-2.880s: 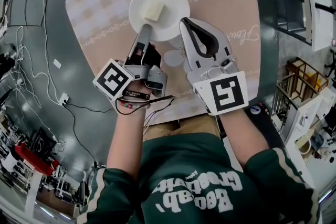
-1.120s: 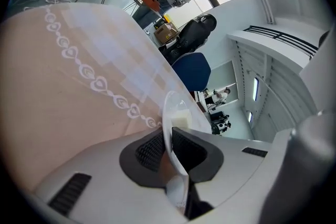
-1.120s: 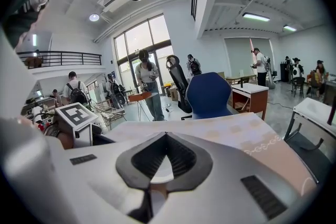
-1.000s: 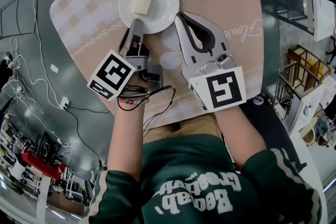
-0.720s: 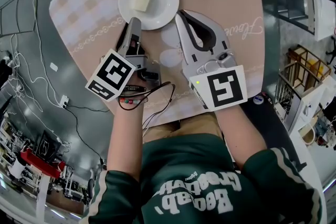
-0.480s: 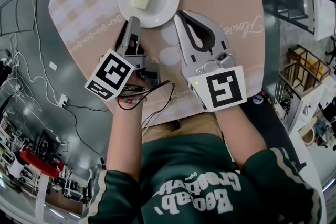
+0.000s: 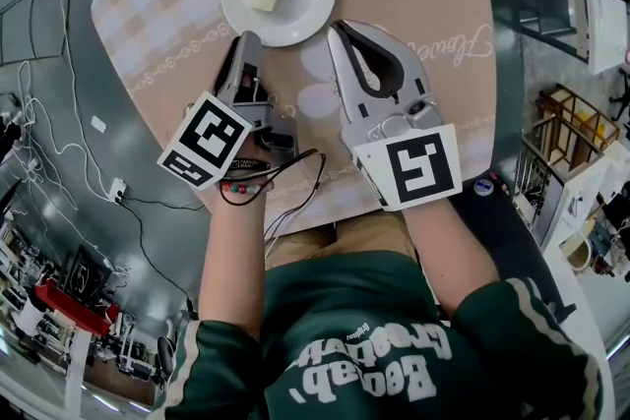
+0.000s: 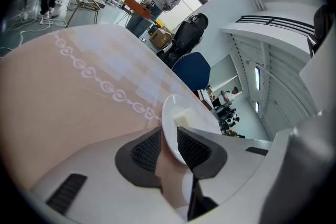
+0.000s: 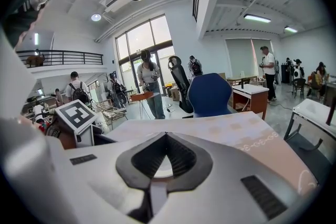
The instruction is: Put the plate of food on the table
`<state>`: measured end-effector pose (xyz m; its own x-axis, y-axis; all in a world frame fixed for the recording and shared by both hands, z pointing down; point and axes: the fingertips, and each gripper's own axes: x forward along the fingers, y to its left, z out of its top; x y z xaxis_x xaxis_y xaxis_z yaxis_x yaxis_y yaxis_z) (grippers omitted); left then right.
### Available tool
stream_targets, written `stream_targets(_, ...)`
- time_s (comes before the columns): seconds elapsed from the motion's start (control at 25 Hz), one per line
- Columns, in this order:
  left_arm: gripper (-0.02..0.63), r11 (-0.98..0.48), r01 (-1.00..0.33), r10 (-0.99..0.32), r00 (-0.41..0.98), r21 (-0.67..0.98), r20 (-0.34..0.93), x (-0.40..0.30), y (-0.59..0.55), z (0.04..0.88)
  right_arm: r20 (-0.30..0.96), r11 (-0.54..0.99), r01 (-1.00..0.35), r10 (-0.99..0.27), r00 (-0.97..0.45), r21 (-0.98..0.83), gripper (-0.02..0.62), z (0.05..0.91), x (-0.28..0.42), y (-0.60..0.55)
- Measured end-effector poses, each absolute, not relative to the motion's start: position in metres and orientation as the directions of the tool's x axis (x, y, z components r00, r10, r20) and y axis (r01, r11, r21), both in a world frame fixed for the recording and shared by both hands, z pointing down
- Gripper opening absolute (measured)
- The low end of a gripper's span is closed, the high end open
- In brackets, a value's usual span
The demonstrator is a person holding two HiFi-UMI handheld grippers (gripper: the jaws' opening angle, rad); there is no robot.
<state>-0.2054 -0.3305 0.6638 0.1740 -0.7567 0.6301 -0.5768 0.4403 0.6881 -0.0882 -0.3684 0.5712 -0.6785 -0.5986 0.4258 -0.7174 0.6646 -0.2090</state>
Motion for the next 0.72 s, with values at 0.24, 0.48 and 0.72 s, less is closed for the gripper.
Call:
stream_targets(0.24, 0.097, 0.436, -0.585, -0.758, 0.169, 0.683, 0.629, -0.206, -0.325, 0.663, 0.422, 0.660, -0.721, -0.604, -0.676, -0.211, 0.015, 0.568, -0.087, -0.362)
stream_targets(0.48, 0.097, 0.419, -0.590, -0.771, 0.170, 0.690, 0.614, -0.207, -0.321, 0.654, 0.412, 0.659, -0.724, -0.613, -0.674, -0.203, 0.015, 0.560, -0.087, -0.356)
stream_targets(0.72, 0.095, 0.396, -0.608, -0.778, 0.175, 0.688, 0.603, -0.203, -0.313, 0.643, 0.394, 0.663, -0.723, -0.623, -0.676, -0.192, 0.015, 0.547, -0.085, -0.348)
